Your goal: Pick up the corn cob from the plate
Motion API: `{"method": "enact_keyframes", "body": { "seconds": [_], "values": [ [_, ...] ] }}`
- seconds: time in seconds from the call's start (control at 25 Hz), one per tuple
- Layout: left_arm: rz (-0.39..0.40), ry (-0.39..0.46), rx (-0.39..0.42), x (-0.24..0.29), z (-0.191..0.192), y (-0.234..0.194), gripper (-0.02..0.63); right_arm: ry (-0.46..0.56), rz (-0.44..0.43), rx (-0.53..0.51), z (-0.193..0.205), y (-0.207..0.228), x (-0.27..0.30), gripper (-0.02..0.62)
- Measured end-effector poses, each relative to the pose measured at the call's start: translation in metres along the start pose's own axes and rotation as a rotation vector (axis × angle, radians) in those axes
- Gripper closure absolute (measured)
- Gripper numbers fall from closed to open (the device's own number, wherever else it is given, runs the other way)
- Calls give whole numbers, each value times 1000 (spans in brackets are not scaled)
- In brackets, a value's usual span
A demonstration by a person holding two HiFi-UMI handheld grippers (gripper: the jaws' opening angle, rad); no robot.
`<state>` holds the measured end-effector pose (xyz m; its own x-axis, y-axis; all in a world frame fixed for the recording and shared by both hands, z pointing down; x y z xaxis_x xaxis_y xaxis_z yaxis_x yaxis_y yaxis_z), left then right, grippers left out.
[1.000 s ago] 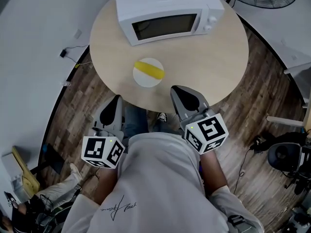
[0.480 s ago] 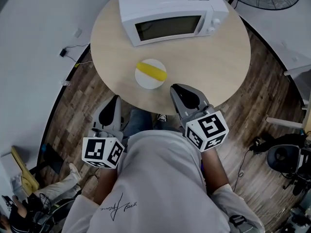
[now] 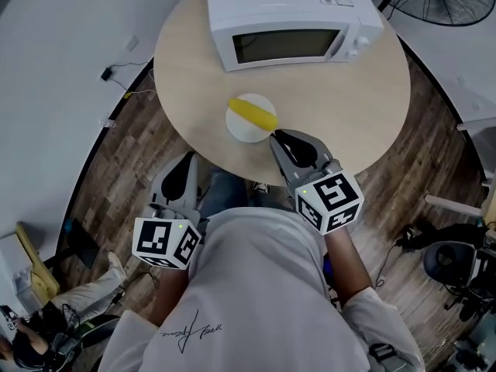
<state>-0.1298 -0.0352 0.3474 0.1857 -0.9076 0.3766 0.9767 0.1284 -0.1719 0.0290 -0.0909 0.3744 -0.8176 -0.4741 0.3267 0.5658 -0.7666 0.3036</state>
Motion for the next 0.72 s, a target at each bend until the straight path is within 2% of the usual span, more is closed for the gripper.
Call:
{"method": "enact_keyframes", "body": {
  "seconds": [0.56, 0.72],
  "values": [
    [2, -27, -16, 9, 3, -8, 612, -83, 3, -7, 12, 22, 28, 523],
    [1, -26, -26, 12, 3, -9, 612, -109, 13, -38, 14, 31, 37, 512]
  ]
}}
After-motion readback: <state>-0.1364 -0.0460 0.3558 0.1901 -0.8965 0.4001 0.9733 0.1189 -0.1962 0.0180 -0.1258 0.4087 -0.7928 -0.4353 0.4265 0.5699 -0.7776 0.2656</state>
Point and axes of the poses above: the fingertips, and each gripper's own axes: x forward along the fingers, y to its right, z out of its underside, the point moved 2 cm from there along -x, backward along the fingers, and after that the axes turned 7 degrees about -z, right-handed, at the moved point
